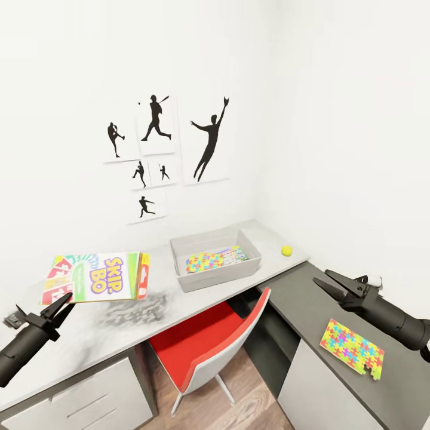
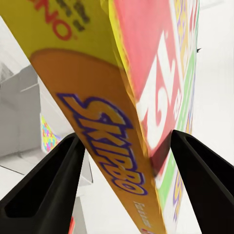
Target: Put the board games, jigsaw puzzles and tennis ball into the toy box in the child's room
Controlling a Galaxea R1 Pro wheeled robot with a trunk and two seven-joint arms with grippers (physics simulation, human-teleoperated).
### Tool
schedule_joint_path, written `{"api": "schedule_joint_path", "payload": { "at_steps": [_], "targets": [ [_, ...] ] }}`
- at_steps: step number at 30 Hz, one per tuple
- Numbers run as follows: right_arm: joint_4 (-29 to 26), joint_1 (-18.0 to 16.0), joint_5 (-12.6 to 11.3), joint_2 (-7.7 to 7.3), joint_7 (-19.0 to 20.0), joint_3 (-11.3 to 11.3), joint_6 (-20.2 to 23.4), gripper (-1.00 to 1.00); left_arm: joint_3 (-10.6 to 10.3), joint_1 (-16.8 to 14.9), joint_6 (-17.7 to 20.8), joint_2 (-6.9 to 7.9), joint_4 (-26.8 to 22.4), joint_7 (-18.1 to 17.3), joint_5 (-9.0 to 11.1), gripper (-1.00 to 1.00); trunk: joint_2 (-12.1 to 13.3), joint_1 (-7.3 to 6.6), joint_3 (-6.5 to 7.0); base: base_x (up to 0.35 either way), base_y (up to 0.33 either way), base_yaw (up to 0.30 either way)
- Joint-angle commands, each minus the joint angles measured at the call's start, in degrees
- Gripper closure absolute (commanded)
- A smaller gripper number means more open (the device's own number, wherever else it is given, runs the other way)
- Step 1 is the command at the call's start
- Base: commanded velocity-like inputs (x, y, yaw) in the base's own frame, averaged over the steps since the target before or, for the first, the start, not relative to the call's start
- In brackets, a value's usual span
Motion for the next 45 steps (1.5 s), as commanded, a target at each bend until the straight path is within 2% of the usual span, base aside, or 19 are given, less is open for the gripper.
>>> {"api": "schedule_joint_path", "payload": {
  "at_steps": [1,23,28,32,34,36,37,38,41,43,45],
  "targets": [
    [0.0,-0.1,0.1,0.0,0.2,0.0,0.3,-1.0,0.1,-0.1,0.2,0.01,0.0,-0.3,-0.2,1.0,-0.1,0.04,-0.13,0.0,0.0,-0.001],
    [0.0,-0.1,0.1,0.0,0.2,0.0,0.3,-1.0,0.2,-0.1,0.1,-0.28,-0.5,-0.3,-0.1,1.0,-0.1,0.04,-0.13,0.068,0.0,0.0],
    [0.1,-0.1,0.1,0.0,0.2,0.0,0.3,-1.0,0.3,-0.1,0.1,-0.44,-1.7,-0.4,0.6,1.0,-0.1,0.04,-0.13,0.001,0.0,0.0],
    [0.1,-0.1,0.1,0.0,0.2,-0.1,0.3,-1.0,-0.5,-0.1,0.0,-0.8,-2.9,-0.2,1.5,1.0,-0.1,0.04,-0.13,0.0,0.0,0.0],
    [0.1,-0.1,0.1,0.0,0.2,-0.1,0.3,-1.0,-1.7,-0.2,-0.2,-1.76,-3.2,0.2,1.6,1.0,-0.1,0.04,-0.13,0.0,0.0,0.0],
    [0.1,-0.1,0.1,0.0,0.2,-0.2,0.3,-1.0,-3.3,-0.6,-0.4,-3.38,-3.9,1.3,1.6,1.0,-0.1,0.04,-0.13,0.0,0.0,0.0],
    [0.1,-0.1,0.1,0.0,0.2,-0.2,0.3,-1.0,-4.1,-1.8,-0.5,-4.66,-4.7,3.0,1.6,1.0,-0.1,0.04,-0.13,0.0,0.0,0.0],
    [0.1,-0.1,0.1,0.0,0.2,-0.2,0.3,-1.0,-4.5,-2.6,-0.5,-5.34,-5.0,4.2,1.6,1.0,-0.1,0.04,-0.13,0.0,0.0,0.0],
    [0.1,-0.1,0.1,-0.19,0.2,-0.4,0.3,-1.0,-5.4,-8.1,-0.7,-9.8,-6.0,14.7,1.7,1.0,-0.1,0.04,-0.13,0.0,0.0,0.0],
    [0.1,-0.1,0.0,-0.37,0.2,-0.7,0.3,-1.0,-5.6,-10.0,-1.3,-11.65,-6.2,19.5,1.9,1.0,-0.1,0.04,-0.13,0.0,0.0,0.0],
    [0.1,-0.1,0.0,-0.49,0.4,-1.2,0.4,-1.0,-6.4,-11.3,-2.9,-13.04,-6.2,22.6,2.3,1.0,-0.1,0.04,-0.13,0.0,0.0,0.0]
  ]
}}
